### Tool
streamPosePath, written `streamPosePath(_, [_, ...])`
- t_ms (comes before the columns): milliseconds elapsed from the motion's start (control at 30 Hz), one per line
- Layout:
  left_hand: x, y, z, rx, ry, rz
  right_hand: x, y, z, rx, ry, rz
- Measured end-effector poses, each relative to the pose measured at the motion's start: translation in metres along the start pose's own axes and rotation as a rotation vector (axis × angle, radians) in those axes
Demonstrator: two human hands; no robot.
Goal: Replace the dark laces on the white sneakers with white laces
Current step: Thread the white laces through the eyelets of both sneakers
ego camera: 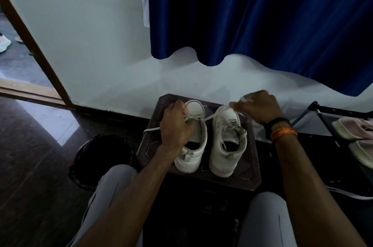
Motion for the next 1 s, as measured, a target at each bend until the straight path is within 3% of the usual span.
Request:
streamPosePath(100, [-0.008,0.008,-0.017,0.131,0.277,0.023,0.002,-0.014,0.016,0.038,-0.136,-0.162])
streamPosePath(233, [-0.027,0.015,-0.034,0.236,0.523,0.068,0.003,-0.007,0.03,0.17,-0.159,-0.201])
streamPosePath(433, [-0.02,0.007,-0.022,0.217,0.484,0.066,-0.001,-0.024,0.037,0.07,-0.209,-0.489])
streamPosePath(600, [-0.009,0.004,-0.015,0.092,0.341,0.177,-0.008,-0.06,0.049,0.121,-0.332,-0.786])
streamPosePath(667, [-0.005,0.001,-0.016,-0.063,0.279,0.227,-0.002,-0.059,0.054,0.338,-0.402,-0.696])
streamPosePath(767, [0.004,-0.009,-0.02,-0.254,0.118,0.224,0.001,-0.035,0.078,0.673,-0.432,-0.325])
streamPosePath(867, [0.013,-0.015,-0.031,-0.389,0.061,0.311,0.0,-0.002,0.087,0.704,-0.408,-0.04])
streamPosePath(1000, [0.011,-0.016,-0.056,-0.416,0.147,0.531,-0.004,0.03,0.084,0.687,-0.418,0.14])
Point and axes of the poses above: each hand's wrist, its own x-axis towards the middle knuckle, its own y-axis out of the palm, z = x × y, the point moved 7 cm from there along x, towards the middle knuckle, and after that the axes turned 11 degrees about -y, right-handed, at the moved point
